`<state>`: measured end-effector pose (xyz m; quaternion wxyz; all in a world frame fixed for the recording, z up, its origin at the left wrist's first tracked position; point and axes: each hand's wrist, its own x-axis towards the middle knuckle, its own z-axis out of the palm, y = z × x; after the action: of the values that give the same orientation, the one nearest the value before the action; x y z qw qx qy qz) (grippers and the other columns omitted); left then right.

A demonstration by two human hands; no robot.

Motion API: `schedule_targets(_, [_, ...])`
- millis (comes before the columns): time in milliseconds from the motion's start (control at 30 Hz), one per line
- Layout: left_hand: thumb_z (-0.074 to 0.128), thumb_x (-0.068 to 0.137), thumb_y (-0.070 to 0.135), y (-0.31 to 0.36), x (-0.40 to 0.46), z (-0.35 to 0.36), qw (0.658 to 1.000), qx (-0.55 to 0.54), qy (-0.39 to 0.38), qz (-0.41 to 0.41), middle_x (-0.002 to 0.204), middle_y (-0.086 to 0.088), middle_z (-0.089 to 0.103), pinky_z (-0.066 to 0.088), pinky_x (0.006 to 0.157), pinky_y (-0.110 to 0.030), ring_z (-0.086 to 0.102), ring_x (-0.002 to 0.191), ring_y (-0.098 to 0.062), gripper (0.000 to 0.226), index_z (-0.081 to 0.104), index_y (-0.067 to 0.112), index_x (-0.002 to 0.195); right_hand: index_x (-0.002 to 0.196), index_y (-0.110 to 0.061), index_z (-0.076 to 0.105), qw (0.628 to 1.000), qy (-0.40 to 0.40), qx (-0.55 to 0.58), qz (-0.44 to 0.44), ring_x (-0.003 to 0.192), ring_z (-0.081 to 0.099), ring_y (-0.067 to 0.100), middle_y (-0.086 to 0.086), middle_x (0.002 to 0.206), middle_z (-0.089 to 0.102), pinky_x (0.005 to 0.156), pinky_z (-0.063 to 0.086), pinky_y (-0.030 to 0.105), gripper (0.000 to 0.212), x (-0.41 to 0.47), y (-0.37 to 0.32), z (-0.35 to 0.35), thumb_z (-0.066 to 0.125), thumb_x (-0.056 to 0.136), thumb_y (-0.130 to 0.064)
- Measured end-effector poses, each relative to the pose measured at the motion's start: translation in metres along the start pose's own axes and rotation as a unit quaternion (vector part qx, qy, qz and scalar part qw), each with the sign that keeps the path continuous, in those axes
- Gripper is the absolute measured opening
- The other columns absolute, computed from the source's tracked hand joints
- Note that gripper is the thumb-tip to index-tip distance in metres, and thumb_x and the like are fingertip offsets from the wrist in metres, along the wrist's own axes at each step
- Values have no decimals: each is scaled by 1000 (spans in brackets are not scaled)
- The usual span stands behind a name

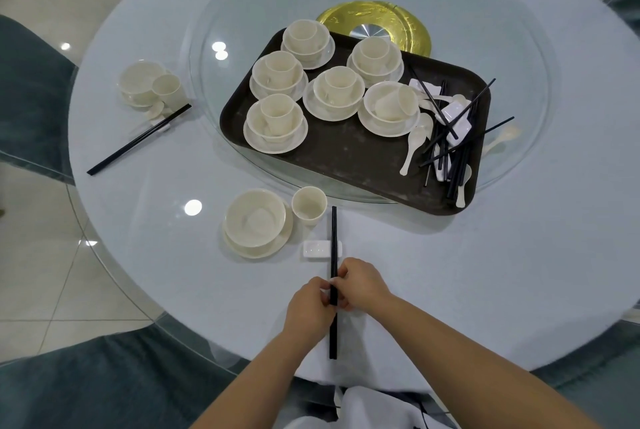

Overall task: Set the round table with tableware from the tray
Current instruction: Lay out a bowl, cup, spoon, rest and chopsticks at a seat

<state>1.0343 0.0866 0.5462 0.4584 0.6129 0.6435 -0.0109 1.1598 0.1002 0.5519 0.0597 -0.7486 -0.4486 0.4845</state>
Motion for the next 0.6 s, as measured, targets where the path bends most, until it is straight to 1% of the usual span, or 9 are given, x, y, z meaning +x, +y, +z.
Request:
schedule_targets(167, [58, 88, 14, 0, -1, -1, 1000, 6, -2, 2, 84, 8, 62, 42, 59, -14, 59, 76, -9, 27, 55, 21, 114, 83, -12, 52, 1000, -2, 8, -2, 71, 71, 30, 15, 83, 71, 72, 59, 45, 11, 0, 1, 1, 57, 91, -18])
schedule_targets(300, [59, 89, 16, 2, -2, -2, 1000, 10, -9, 5, 79, 12, 59, 44, 62, -15, 57, 75, -8, 30, 55, 21, 118, 83, -14, 51, 1000, 1, 10, -1, 75, 70, 30, 13, 85, 70, 75, 59, 45, 12, 1, 1, 0, 58, 92, -20])
schedule_targets(433, [58, 91, 23, 5, -4, -7, 1000, 14, 7, 0, 76, 13, 55, 41, 59, -17, 54, 72, -6, 32, 52, 19, 122, 83, -13, 53, 999, -9, 35, 1, 62, 71, 25, 10, 74, 70, 69, 61, 39, 15, -1, 0, -6, 57, 94, -24])
schedule_targets(533, [57, 91, 26, 13, -3, -18, 999, 12, 47, -3, 79, 9, 56, 41, 63, -21, 54, 72, -8, 29, 54, 17, 119, 89, -13, 56, 996, 30, 82, 10, 58, 70, 22, 5, 73, 68, 65, 61, 36, 17, -1, -2, -24, 57, 95, -29])
schedule_targets(600, [57, 91, 27, 25, 1, -28, 998, 2, 70, 5, 74, 10, 55, 39, 62, -21, 53, 68, -5, 24, 56, 18, 113, 91, -13, 57, 988, 71, 136, 13, 55, 69, 19, 5, 72, 67, 57, 59, 32, 14, 3, -3, -46, 58, 95, -27])
